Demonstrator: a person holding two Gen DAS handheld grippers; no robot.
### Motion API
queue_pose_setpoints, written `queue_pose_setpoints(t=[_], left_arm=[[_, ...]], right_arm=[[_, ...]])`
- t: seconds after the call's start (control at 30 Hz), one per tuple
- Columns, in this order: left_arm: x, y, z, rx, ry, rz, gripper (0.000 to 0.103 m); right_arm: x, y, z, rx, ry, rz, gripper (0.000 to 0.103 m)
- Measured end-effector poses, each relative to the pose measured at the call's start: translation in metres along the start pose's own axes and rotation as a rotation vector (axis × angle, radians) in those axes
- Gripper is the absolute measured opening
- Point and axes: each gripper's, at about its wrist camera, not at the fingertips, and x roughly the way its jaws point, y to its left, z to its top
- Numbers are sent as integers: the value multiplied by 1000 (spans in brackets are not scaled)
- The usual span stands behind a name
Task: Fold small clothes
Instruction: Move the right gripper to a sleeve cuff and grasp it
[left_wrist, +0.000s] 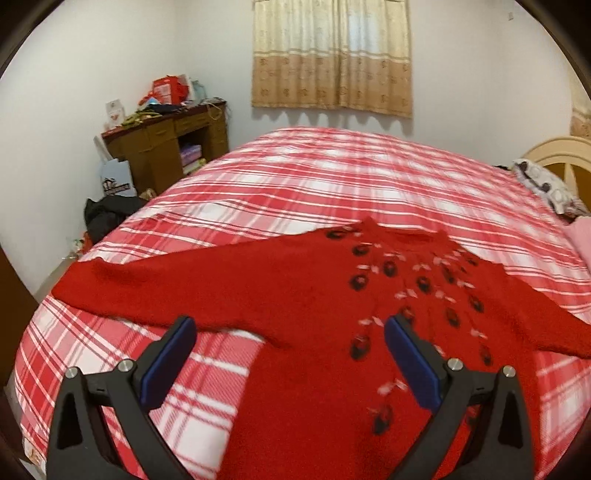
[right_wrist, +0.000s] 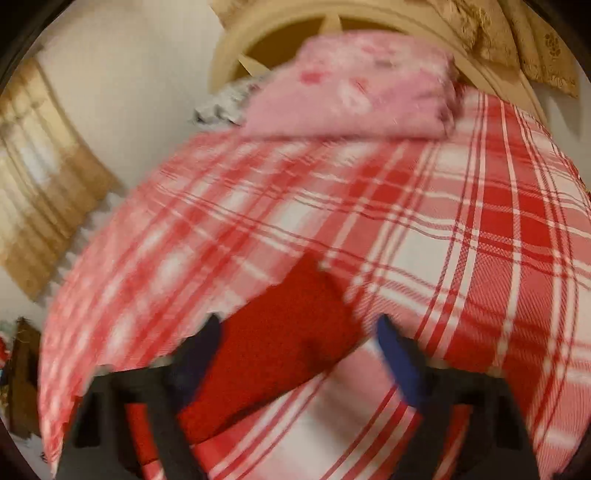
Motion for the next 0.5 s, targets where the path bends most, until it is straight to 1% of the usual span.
queue_pose_setpoints(t=[0.03, 0.1, 0.27, 0.3, 0.33, 0.4, 0.47, 0.5], left_arm=[[7, 1, 1, 0, 7, 15, 103], [21, 4, 0, -7, 24, 36, 103], [40, 7, -4, -20, 52, 41, 103], [43, 5, -6, -15, 59, 41, 103], [47, 3, -9, -2, 67, 41, 103], [52, -1, -14, 19, 73, 42, 103], [54, -2, -16, 26, 70, 39, 103], [54, -2, -18, 27, 68, 33, 103]], right_arm=[[7, -1, 2, -12, 14, -14, 63], [27, 2, 2, -43, 41, -41, 63], [43, 19, -2, -135, 11, -135, 63], [44, 21, -2, -151, 13, -149, 61], [47, 26, -5, -188, 13, -180, 51], [47, 29, -9, -248, 7, -230, 37], [46, 28, -10, -264, 7, -226, 27], [46, 29, -9, -269, 10, -224, 17]])
